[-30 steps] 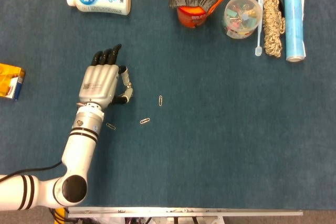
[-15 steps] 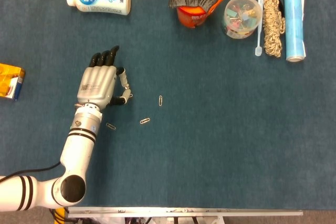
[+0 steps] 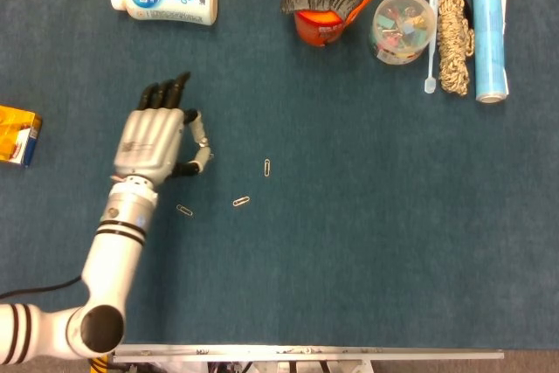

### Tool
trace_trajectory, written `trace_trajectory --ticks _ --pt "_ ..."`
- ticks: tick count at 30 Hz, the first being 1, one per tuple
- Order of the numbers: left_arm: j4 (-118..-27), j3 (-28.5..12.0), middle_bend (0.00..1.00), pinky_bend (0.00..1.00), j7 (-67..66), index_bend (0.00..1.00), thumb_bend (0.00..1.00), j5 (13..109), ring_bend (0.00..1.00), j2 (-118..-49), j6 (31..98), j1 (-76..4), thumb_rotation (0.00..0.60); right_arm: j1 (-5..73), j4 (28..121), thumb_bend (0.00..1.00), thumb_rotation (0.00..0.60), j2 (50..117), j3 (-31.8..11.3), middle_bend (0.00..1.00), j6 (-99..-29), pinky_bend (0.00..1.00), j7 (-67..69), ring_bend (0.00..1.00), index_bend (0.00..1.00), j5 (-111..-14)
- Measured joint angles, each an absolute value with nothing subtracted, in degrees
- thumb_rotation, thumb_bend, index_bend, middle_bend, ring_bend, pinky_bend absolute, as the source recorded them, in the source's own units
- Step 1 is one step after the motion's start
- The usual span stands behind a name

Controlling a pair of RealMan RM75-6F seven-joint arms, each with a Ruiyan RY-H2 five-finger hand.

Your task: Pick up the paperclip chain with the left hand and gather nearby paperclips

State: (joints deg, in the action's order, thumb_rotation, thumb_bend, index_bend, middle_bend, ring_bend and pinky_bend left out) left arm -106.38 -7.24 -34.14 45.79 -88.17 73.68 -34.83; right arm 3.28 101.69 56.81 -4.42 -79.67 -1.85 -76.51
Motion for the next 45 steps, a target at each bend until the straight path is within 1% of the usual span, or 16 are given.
trace_trajectory --ticks 5,10,16,20,22,24,29,31,35,41,45 --pt "-107.83 -5.59 0.00 0.00 -33.05 0.55 0.38 47.02 0.00 -84.69 74.61 -32.64 0.600 3.30 101.72 0.00 0.600 56.88 -4.44 0.23 -79.65 0.55 -2.04 0.24 0.24 -76.39" --pt "-107.46 -3.53 0.00 0.00 -30.60 0.55 0.38 47.42 0.00 -81.91 73.99 -30.21 0.600 3.44 101.67 0.00 0.600 57.07 -4.43 0.23 -79.46 0.55 -2.49 0.24 0.24 -76.32" --pt "-105.92 -1.90 0.00 0.00 -29.65 0.54 0.38 48.74 0.00 -81.17 72.75 -28.95 0.600 3.39 101.84 0.00 0.600 57.20 -4.38 0.23 -79.57 0.55 -2.90 0.24 0.24 -76.21" --pt "-104.77 -1.46 0.00 0.00 -30.16 0.53 0.38 50.42 0.00 -81.49 73.60 -28.43 0.600 3.40 101.89 0.00 0.600 57.20 -4.33 0.23 -79.53 0.55 -2.92 0.24 0.24 -76.29" --pt "-103.68 -1.36 0.00 0.00 -30.66 0.49 0.37 51.43 0.00 -82.00 74.43 -28.09 0.600 3.41 101.88 0.00 0.600 57.20 -4.34 0.23 -79.48 0.55 -2.96 0.24 0.24 -76.15" --pt "-103.36 -1.44 0.00 0.00 -30.56 0.45 0.34 51.76 0.00 -82.24 74.62 -27.87 0.600 3.42 101.87 0.00 0.600 57.20 -4.38 0.23 -79.46 0.55 -3.04 0.24 0.24 -76.03" --pt "-103.01 -1.42 0.00 0.00 -30.72 0.34 0.21 52.65 0.00 -82.17 73.87 -27.44 0.600 3.47 102.00 0.00 0.600 57.09 -4.30 0.23 -79.30 0.55 -2.95 0.24 0.24 -76.18" --pt "-103.10 -1.52 0.00 0.00 -30.89 0.30 0.19 52.85 0.00 -82.05 73.45 -27.45 0.600 3.44 102.07 0.00 0.600 56.95 -4.39 0.23 -79.29 0.55 -2.32 0.24 0.24 -76.06" --pt "-103.33 -1.44 0.00 0.00 -30.59 0.25 0.18 54.59 0.00 -81.72 74.07 -26.97 0.600 3.35 102.08 0.00 0.600 56.53 -4.54 0.23 -79.23 0.55 -1.72 0.24 0.24 -75.67" --pt "-105.36 -0.67 0.00 0.00 -28.93 0.24 0.18 56.37 0.00 -78.61 75.80 -24.67 0.600 3.16 102.18 0.00 0.600 56.68 -4.66 0.23 -79.79 0.52 -1.90 0.24 0.24 -75.66" --pt "-106.26 0.43 0.00 0.00 -28.25 0.24 0.18 58.58 0.00 -75.81 77.36 -22.78 0.600 3.40 102.18 0.00 0.600 57.00 -4.54 0.23 -79.18 0.51 -2.72 0.24 0.24 -75.39"
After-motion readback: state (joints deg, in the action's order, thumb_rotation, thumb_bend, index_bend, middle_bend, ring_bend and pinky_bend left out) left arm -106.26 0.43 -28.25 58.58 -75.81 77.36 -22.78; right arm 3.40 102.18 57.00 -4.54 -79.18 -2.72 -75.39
